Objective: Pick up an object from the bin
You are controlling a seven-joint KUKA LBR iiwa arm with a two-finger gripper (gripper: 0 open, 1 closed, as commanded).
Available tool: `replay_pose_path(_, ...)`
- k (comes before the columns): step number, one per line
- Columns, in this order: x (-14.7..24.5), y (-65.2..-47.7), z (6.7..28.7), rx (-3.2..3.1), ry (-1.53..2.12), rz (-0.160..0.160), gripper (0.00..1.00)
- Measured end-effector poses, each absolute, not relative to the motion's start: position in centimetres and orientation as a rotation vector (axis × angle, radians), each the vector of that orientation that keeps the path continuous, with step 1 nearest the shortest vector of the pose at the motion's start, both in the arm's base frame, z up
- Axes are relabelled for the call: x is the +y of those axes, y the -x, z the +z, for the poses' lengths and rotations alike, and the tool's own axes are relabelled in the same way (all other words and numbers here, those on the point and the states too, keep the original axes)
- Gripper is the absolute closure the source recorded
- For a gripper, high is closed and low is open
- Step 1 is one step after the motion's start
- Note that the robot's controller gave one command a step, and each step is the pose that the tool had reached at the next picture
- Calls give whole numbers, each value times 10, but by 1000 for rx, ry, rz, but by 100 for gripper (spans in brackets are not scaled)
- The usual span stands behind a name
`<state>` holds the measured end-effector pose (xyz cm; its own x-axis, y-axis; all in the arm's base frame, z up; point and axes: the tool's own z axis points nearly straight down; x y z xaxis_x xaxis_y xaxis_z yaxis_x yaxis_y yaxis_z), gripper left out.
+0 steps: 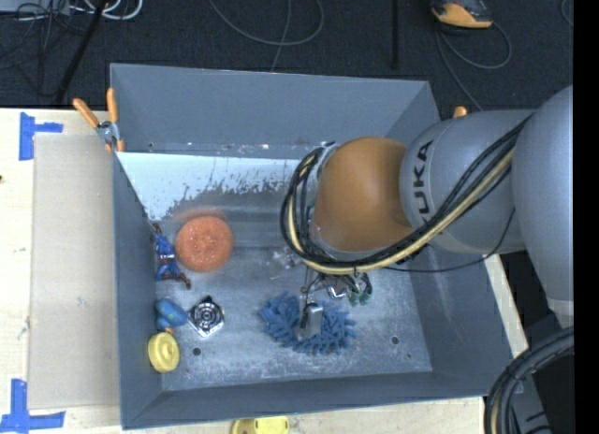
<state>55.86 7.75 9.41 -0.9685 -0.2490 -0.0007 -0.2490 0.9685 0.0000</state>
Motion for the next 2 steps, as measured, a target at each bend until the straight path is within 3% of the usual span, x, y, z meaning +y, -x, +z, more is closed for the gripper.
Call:
replay_pose_path(1,50,-556,76,3143,88,1,100)
replay_pose_path(2,50,-556,76,3143,86,1,100)
